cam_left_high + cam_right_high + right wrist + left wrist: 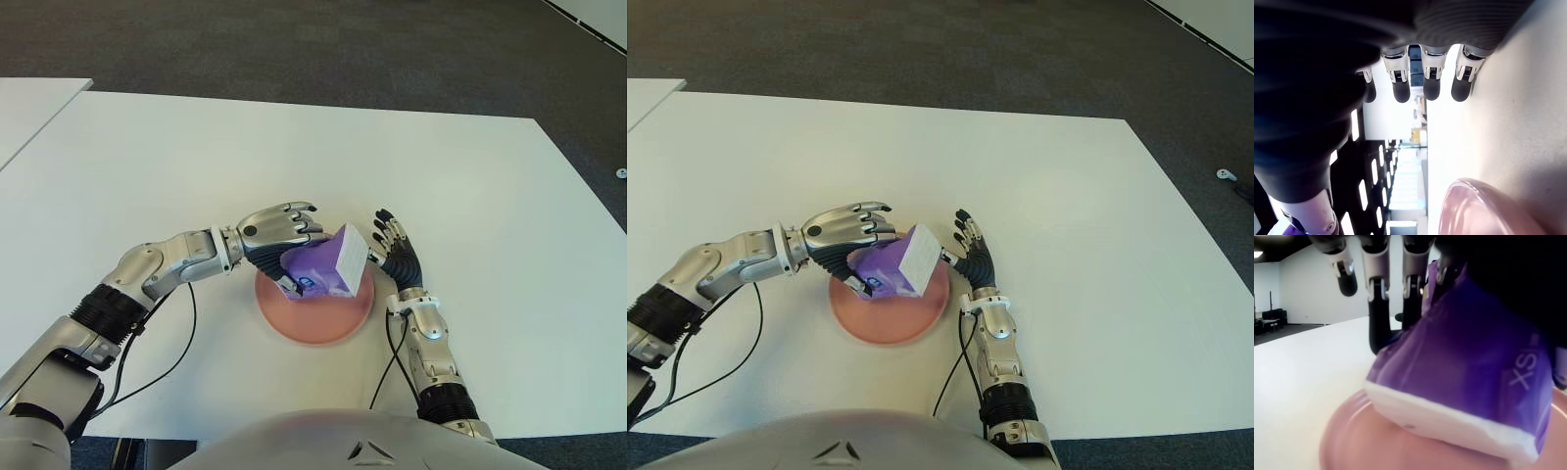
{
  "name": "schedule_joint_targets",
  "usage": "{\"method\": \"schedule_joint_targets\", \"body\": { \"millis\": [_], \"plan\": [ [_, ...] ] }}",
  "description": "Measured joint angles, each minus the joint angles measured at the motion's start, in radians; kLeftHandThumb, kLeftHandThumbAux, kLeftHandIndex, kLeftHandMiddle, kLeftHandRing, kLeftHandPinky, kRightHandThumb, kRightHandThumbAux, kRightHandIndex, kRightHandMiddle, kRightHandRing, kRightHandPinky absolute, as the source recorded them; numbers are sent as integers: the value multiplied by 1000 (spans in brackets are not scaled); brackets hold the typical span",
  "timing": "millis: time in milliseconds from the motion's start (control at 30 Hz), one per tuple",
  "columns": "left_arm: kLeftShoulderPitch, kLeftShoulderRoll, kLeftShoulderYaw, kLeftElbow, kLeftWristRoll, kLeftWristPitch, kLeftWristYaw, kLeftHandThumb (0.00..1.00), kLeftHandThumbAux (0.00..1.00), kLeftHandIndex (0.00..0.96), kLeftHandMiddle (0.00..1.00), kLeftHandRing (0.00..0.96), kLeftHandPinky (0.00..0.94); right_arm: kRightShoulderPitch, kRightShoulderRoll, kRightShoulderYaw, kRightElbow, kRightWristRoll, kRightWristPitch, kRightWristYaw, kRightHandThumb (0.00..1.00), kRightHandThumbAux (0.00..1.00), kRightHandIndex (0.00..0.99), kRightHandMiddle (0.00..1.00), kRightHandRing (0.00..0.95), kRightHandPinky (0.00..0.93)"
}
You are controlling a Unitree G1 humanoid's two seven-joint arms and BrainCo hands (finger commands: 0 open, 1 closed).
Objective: Put the tissue paper into the plate.
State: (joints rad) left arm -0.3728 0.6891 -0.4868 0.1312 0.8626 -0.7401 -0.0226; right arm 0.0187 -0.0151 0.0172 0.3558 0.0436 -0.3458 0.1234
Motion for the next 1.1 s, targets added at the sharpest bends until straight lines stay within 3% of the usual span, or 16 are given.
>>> {"method": "schedule_joint_targets", "body": {
  "millis": [1100],
  "plan": [
    [16, 27, 20, -53, -32, -4, -83, 0, 411, 52, 67, 16, 5, -18, -3, -1, 21, 5, 0, 5, 1, 754, 0, 3, 0, 1]
  ]
}}
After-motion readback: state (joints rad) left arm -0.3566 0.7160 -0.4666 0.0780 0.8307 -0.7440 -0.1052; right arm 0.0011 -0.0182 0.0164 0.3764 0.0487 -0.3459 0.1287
